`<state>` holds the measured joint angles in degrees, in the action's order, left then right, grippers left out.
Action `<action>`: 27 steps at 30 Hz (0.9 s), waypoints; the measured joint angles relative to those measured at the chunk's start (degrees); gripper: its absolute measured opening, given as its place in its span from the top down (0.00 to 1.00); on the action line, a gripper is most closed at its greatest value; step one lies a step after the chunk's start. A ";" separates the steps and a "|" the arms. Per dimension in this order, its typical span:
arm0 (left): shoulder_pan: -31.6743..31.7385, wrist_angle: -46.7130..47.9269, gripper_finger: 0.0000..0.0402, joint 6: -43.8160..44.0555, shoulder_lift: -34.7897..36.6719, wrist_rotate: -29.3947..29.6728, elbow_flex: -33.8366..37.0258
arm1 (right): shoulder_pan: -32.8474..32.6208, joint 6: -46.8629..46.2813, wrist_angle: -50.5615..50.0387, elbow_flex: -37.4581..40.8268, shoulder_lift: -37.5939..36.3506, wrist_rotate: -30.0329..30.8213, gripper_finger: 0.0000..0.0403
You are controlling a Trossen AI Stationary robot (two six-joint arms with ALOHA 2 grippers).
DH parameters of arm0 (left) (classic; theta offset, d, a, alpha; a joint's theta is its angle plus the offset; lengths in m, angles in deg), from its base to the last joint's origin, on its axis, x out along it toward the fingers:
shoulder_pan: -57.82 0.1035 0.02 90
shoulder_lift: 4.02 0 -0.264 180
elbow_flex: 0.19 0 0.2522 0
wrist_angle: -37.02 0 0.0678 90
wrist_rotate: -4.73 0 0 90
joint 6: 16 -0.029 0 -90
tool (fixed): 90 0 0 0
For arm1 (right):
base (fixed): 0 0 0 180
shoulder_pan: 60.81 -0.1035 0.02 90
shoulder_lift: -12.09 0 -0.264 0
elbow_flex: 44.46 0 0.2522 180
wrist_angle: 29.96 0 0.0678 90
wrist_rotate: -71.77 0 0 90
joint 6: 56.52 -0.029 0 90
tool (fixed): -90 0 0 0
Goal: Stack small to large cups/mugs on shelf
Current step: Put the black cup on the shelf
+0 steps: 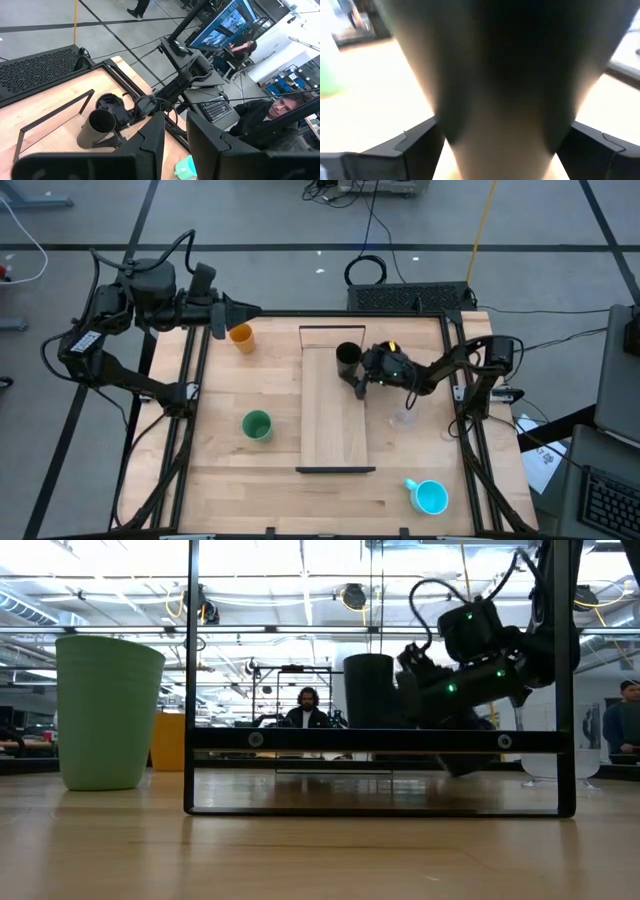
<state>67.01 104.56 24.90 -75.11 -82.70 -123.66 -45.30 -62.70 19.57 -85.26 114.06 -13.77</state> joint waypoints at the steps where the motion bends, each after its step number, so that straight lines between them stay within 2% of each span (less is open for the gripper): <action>1: 0.00 0.00 0.80 -0.05 0.00 -0.03 0.00 | -0.21 0.65 -0.79 -0.02 0.06 0.01 0.18; 8: -0.37 0.28 0.80 -0.68 0.00 -0.12 0.00 | -0.26 0.68 -0.74 -0.24 -0.08 0.02 0.18; 20: -0.33 0.46 0.80 -1.16 0.00 -0.07 0.00 | -0.14 2.64 -5.38 -0.25 -5.87 1.88 0.18; 27: -0.35 0.45 0.80 -0.85 0.00 -0.49 0.00 | -0.15 3.13 -6.93 -0.25 -6.06 1.89 0.18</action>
<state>66.66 105.01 24.05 -75.11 -83.19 -123.66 -45.45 -59.57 12.64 -85.51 108.01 -11.88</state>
